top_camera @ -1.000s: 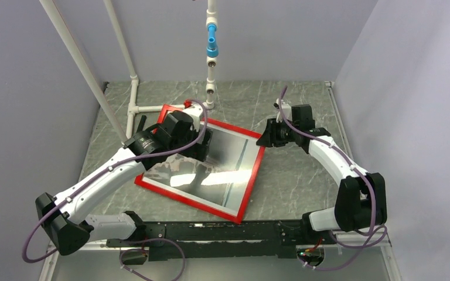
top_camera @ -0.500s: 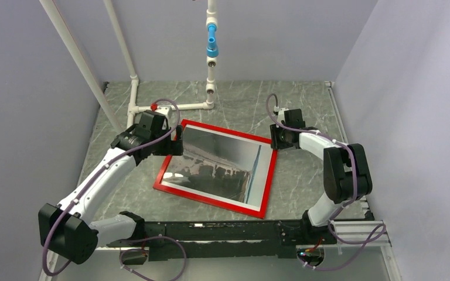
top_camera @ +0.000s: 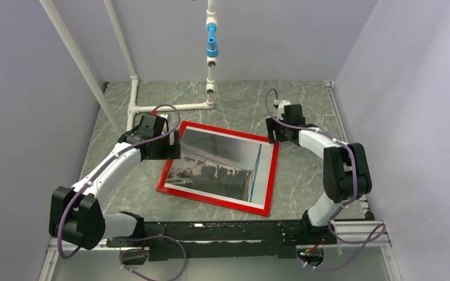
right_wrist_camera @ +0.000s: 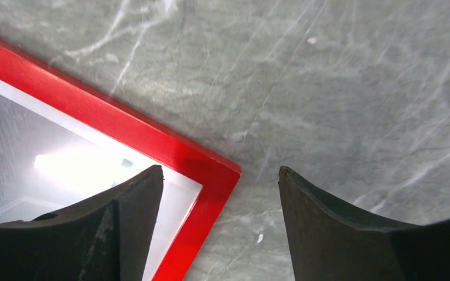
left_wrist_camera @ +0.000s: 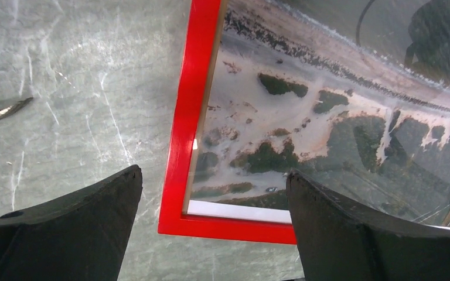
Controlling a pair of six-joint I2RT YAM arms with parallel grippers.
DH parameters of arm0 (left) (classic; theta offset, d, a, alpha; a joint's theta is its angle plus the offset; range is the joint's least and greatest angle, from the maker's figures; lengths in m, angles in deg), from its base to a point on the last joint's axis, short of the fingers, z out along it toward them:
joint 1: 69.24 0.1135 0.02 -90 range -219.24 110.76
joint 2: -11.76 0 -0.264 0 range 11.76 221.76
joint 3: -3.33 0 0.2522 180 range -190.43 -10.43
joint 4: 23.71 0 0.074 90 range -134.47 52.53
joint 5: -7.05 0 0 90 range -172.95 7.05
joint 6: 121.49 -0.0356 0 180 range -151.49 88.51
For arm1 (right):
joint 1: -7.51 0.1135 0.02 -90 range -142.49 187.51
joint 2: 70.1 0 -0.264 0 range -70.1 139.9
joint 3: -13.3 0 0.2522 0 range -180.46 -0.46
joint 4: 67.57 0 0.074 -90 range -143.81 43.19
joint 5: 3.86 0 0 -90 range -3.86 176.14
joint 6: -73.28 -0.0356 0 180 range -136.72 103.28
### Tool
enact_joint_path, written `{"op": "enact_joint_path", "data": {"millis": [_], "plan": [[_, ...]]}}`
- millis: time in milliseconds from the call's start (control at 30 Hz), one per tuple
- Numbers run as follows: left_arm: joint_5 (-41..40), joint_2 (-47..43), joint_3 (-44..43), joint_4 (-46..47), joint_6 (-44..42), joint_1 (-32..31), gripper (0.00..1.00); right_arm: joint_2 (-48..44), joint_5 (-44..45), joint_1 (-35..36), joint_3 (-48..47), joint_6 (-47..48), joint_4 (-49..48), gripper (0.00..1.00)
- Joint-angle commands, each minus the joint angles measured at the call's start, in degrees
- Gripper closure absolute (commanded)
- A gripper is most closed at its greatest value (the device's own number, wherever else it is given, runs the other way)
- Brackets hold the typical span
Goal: Put the photo into the frame
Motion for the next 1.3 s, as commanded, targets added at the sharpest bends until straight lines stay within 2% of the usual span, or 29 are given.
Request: {"op": "enact_joint_path", "data": {"millis": [0,200,233,467,633,900,1267], "plan": [[1.5,0.5,1.7,3.7,0.3,0.5,0.04,-5.9,1.0,0.0,-0.6,-0.8,-4.4,0.24],[1.5,2.2,2.9,4.5,0.6,1.5,0.02,-12.4,-0.5,0.0,2.0,-6.2,-3.4,0.02],[1.5,2.6,3.0,4.4,0.7,1.9,0.02,-13.2,-1.3,-0.2,2.0,-7.0,-1.7,0.01],[5.7,5.4,4.3,5.0,1.2,4.9,0.01,-15.5,-3.8,-2.0,-0.4,-17.4,13.0,0.0],[8.9,8.6,4.8,5.8,1.2,6.4,0.01,-14.8,-9.5,-3.6,0.4,-24.0,21.0,0.0],[14.7,12.0,6.1,7.8,2.0,7.0,0.01,-16.0,-14.4,-3.6,9.0,-30.7,22.1,0.0],[17.9,13.4,7.5,9.4,2.6,7.0,0.01,-16.0,-23.8,-1.3,18.7,-37.3,16.6,0.0]]}}
